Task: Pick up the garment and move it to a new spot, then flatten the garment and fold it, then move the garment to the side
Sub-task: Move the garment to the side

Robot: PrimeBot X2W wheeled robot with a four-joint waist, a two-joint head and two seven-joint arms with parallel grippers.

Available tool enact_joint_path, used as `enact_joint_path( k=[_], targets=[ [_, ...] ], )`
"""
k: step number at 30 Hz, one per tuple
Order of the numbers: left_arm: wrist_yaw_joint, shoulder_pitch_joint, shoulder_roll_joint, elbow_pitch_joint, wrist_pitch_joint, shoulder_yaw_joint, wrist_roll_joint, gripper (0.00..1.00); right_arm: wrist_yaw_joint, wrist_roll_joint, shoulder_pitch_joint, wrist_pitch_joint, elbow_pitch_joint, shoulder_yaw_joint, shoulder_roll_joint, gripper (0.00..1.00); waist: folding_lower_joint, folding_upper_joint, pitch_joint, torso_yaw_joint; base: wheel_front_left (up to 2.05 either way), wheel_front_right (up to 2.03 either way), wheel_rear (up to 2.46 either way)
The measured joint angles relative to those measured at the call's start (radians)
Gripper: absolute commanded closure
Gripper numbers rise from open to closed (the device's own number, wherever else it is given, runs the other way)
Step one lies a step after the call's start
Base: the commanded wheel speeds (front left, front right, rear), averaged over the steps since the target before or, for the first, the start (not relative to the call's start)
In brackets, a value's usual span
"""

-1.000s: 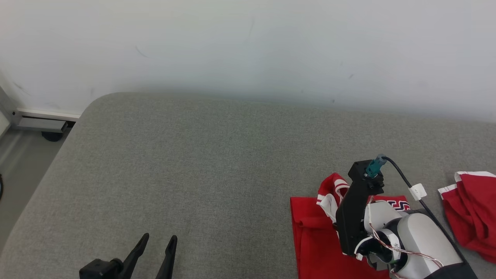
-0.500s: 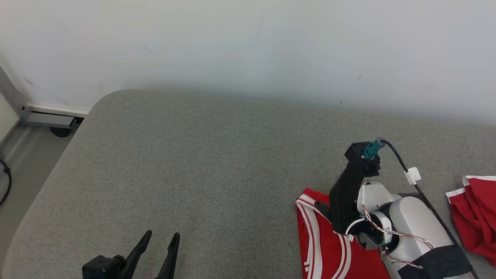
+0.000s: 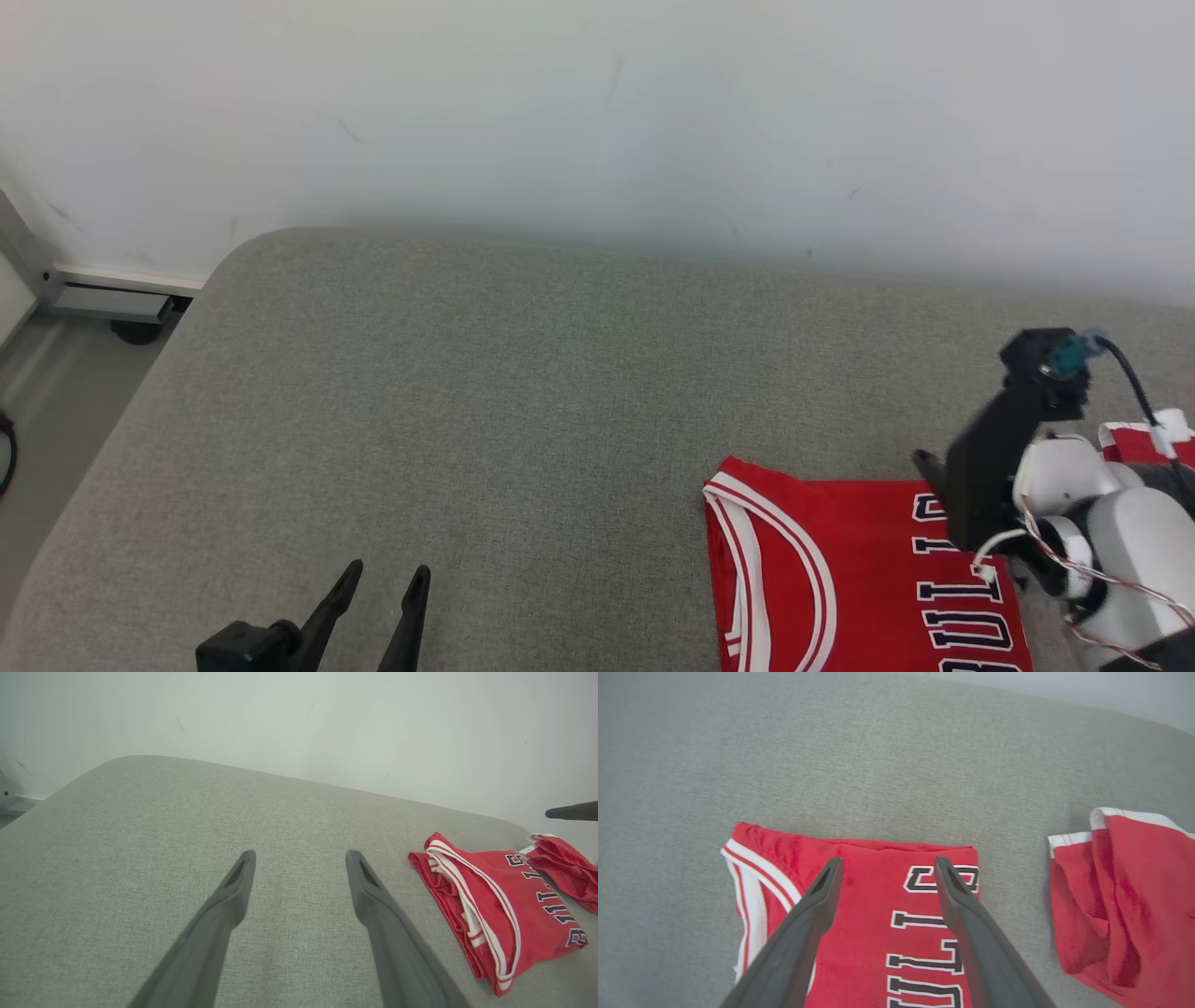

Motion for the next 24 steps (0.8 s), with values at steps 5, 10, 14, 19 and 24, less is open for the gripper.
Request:
enact_joint_path(
  k=[5,10,14,19,24],
  targets=[
    [0.007,0.003,0.001,-0.005,-0.008,0.0,0.0,0.0,-0.002,-0.023,0.117,-0.028,0.014,-0.072,-0.069,0.0,0.0,0.0,-0.003,-0.012,0.0,0.0,0.0],
    [0.008,0.011,0.006,-0.019,-0.008,0.001,0.002,0.0,-0.009,-0.015,0.194,-0.06,0.051,-0.109,-0.067,0.0,0.0,0.0,0.003,-0.023,0.0,0.0,0.0],
    [0.008,0.01,0.006,-0.026,-0.008,0.0,0.007,0.0,-0.009,-0.006,0.207,-0.091,0.075,-0.119,-0.06,0.0,0.0,0.0,0.009,-0.027,0.0,0.0,0.0],
    [0.008,-0.001,0.009,-0.04,-0.008,-0.001,0.013,0.0,-0.003,0.009,0.211,-0.133,0.084,-0.12,-0.049,0.0,0.0,0.0,0.026,-0.026,0.0,0.0,0.0],
    [0.008,-0.01,0.01,-0.045,-0.008,-0.001,0.021,0.0,0.031,0.01,0.204,-0.186,0.114,-0.119,-0.053,0.0,0.0,0.0,0.042,-0.018,0.0,0.0,0.0]
  ],
)
